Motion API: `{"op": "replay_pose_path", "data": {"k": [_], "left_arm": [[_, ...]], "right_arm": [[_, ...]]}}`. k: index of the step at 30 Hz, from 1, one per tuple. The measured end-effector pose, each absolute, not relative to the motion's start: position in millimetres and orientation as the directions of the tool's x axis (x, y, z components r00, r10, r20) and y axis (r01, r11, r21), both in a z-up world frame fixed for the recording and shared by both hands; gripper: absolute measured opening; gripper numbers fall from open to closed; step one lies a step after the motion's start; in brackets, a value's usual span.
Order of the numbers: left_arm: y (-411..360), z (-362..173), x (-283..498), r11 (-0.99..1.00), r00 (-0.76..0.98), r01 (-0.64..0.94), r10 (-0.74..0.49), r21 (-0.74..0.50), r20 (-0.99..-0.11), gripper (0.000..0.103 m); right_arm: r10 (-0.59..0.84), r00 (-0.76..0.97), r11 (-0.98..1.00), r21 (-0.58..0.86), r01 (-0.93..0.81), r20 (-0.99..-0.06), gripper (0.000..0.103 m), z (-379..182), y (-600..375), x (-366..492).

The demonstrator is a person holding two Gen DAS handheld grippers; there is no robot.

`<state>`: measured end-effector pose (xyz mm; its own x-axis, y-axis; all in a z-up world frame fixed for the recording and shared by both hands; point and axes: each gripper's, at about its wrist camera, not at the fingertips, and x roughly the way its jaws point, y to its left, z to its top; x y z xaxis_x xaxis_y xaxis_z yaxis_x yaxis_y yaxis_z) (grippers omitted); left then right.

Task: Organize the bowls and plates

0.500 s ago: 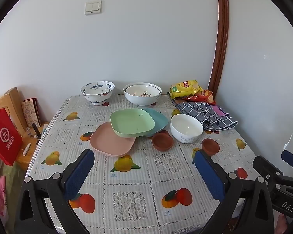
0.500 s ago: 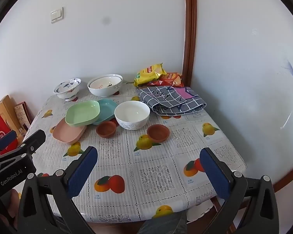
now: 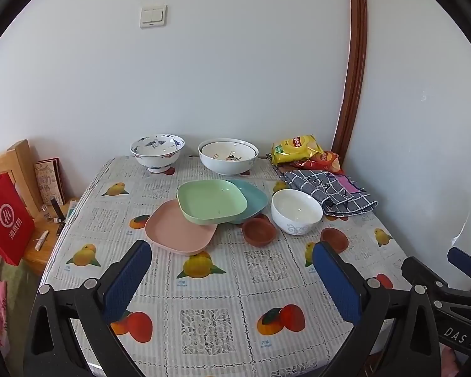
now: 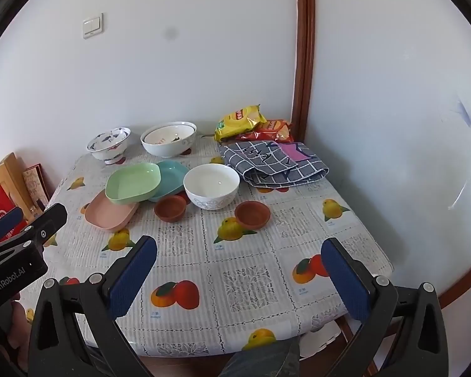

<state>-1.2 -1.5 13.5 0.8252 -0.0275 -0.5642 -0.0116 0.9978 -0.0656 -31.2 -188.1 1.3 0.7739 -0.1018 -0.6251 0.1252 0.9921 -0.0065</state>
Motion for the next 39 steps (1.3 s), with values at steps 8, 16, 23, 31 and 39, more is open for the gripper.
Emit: {"op": "replay_pose_path", "data": {"k": [8,16,23,31,39], "left_arm": [[-1.5,11.9,-6.4,0.998,0.830,-0.006,-0.031,-0.063,-0.556,0.103],[-2.0,8.9,-6.2,0.998,0.828,-0.005,-0.035,-0.070,-0.559,0.103],[-0.9,5.5,-8.5,0.998,0.829,-0.001,-0.039,-0.070,-0.559,0.103],[-1.3,4.3,-10.6,0.998,0.830,-0.003,-0.036,-0.068,-0.556,0.103],[-1.5,4.4,-11.5,0.998,0.830,-0.003,-0.035,-0.068,-0.557,0.103]], "right_arm": [[-0.100,0.773,0.992,-0.003,0.126,-0.627,0.103,2.4,-189.0,-30.7],[-0.095,0.772,0.993,0.000,0.122,-0.628,0.103,0.4,-189.6,-32.1],[-0.098,0.773,0.992,0.000,0.126,-0.626,0.103,1.9,-188.7,-32.1],[-0.093,0.775,0.992,0.005,0.123,-0.624,0.103,1.0,-188.1,-33.4],[-0.091,0.778,0.993,0.006,0.121,-0.621,0.103,1.5,-187.9,-35.1]]}}
